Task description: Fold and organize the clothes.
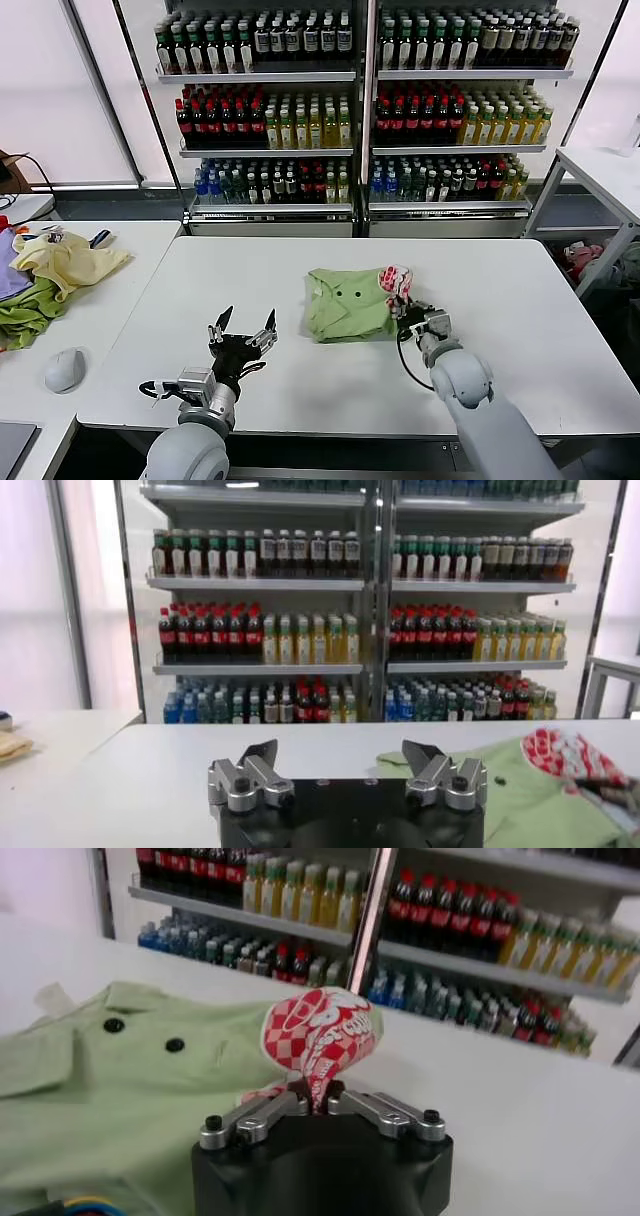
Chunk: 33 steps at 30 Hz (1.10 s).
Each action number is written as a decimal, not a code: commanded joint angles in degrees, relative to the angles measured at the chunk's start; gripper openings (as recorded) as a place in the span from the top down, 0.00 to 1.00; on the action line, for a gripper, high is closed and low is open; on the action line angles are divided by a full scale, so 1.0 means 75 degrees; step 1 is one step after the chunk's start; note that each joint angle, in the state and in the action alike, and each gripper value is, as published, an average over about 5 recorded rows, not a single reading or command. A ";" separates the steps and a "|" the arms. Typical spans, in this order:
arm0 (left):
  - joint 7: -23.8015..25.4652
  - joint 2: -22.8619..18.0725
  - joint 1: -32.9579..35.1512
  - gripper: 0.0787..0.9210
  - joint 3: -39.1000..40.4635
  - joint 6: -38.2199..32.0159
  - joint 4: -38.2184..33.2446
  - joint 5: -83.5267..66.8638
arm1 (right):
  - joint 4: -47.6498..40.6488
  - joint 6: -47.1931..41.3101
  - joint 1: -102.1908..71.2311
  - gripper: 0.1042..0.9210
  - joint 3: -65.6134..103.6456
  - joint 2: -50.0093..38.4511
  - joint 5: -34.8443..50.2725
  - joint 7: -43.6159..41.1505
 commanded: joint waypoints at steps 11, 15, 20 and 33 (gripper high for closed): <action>0.0076 -0.0062 0.0287 0.12 0.0067 -0.0050 -0.0261 0.0154 | 0.1224 0.2916 -0.1816 0.48 0.1706 -0.0441 -0.0718 0.0256; 0.0115 -0.0076 0.0412 0.12 0.0072 -0.0121 -0.0454 0.0207 | 0.2539 0.3216 -0.2982 0.33 0.2438 -0.0631 0.0070 0.0504; 0.0187 -0.0005 0.0598 0.12 0.0023 -0.0274 -0.0654 0.0348 | 0.3548 0.2872 -0.4165 0.17 0.3164 -0.0587 0.0950 0.0296; 0.0512 0.0043 0.1000 0.12 -0.0332 -0.0534 -0.1137 0.0443 | 0.4130 0.2531 -0.5182 0.12 0.3670 -0.0533 0.0965 0.0091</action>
